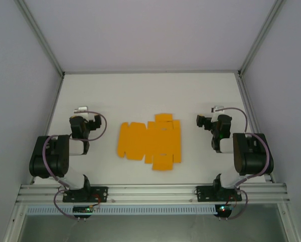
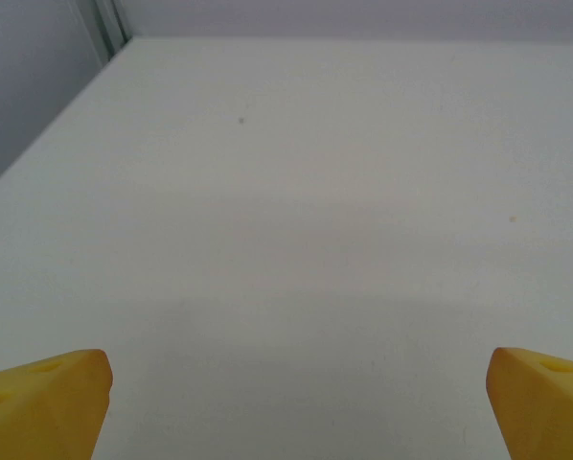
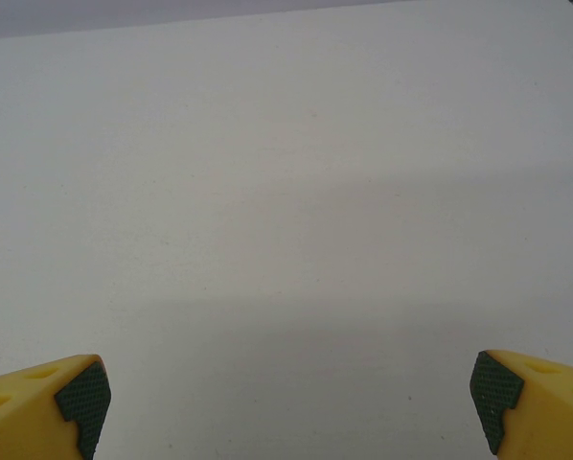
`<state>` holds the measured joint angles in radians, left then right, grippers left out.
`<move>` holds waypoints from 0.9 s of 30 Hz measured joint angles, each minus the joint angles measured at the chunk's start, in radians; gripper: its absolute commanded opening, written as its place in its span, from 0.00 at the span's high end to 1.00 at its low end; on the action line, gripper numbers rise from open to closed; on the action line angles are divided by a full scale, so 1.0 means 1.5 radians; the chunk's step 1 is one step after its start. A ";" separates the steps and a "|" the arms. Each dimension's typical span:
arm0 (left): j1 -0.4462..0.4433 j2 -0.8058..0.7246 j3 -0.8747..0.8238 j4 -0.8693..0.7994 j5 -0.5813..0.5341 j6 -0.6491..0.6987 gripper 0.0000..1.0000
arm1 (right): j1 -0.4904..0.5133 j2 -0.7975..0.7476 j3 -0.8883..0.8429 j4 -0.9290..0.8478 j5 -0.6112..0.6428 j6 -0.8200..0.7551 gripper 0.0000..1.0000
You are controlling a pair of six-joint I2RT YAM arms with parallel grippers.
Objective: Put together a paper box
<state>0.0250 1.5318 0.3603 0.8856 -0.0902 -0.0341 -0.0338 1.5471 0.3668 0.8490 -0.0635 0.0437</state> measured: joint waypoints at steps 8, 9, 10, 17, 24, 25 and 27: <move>-0.004 -0.135 0.090 -0.201 0.001 -0.036 0.01 | 0.025 -0.144 0.099 -0.203 0.053 0.009 0.01; -0.006 -0.157 0.099 -0.226 0.006 -0.051 0.00 | 0.031 -0.165 0.114 -0.229 0.052 0.020 0.01; -0.010 -0.178 0.109 -0.254 0.010 -0.068 0.00 | 0.039 -0.188 0.133 -0.262 0.053 0.037 0.03; -0.095 -0.252 0.158 -0.440 0.045 -0.164 0.00 | 0.181 -0.237 0.276 -0.531 0.014 0.143 0.26; -0.185 -0.259 0.153 -0.580 0.092 -0.245 0.01 | 0.329 -0.172 0.286 -0.654 -0.076 0.225 0.48; -0.192 -0.259 0.149 -0.590 0.101 -0.254 0.00 | 0.341 -0.149 0.280 -0.654 -0.090 0.235 0.52; -0.207 -0.256 0.145 -0.611 0.121 -0.269 0.00 | 0.354 -0.102 0.270 -0.654 -0.114 0.250 0.58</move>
<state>-0.2852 1.1477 0.5777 -0.0311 0.0910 -0.4370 0.4965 1.3933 0.7723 -0.1318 -0.2344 0.4191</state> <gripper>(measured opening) 0.995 0.473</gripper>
